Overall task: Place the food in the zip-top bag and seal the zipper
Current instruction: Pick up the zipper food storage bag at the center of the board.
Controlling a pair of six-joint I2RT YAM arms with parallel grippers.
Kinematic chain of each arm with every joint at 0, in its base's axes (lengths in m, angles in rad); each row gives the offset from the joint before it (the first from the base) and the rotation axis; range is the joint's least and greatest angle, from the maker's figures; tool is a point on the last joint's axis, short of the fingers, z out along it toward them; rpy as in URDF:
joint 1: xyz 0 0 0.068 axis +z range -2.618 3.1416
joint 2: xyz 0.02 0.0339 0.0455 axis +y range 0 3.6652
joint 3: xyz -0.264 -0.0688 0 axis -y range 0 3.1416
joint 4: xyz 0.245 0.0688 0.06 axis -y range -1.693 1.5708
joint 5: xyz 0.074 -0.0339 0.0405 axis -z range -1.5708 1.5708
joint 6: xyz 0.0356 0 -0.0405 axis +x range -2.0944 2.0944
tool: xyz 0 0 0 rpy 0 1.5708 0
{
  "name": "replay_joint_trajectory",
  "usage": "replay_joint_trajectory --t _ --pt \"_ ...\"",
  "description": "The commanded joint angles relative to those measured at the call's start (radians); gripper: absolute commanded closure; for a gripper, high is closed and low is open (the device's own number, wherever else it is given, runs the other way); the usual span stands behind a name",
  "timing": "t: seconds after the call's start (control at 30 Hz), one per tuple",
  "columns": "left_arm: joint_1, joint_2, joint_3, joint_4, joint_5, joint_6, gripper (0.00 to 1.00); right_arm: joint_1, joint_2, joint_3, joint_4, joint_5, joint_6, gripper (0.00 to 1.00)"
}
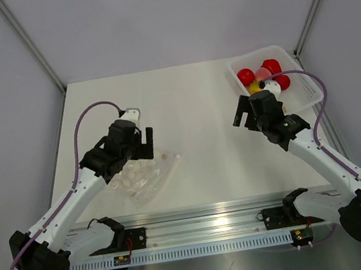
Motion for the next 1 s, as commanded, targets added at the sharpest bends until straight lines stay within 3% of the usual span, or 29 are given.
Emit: replay_joint_trajectory --t 0.0,0.17,0.43,0.87,0.93,0.97 --pt "-0.094 0.025 -0.002 0.008 -0.104 0.034 0.08 0.004 -0.008 -0.005 0.029 -0.005 0.017 0.00" --pt "-0.241 0.059 -0.025 -0.068 -0.188 -0.008 0.20 0.006 0.022 0.007 0.006 -0.026 0.005 0.01" --pt "-0.350 0.178 -0.036 -0.127 -0.176 -0.129 0.23 0.004 0.026 -0.003 0.038 -0.066 0.016 0.01" --pt "-0.390 0.424 0.032 -0.263 -0.329 -0.334 0.39 0.004 -0.020 -0.032 0.026 -0.065 0.023 0.01" --pt "-0.390 0.451 0.032 -0.262 -0.337 -0.336 0.46 0.004 -0.028 -0.035 0.023 -0.066 0.023 0.00" --pt "-0.390 0.459 0.032 -0.257 -0.338 -0.327 0.61 0.004 -0.030 -0.039 0.023 -0.068 0.025 0.00"
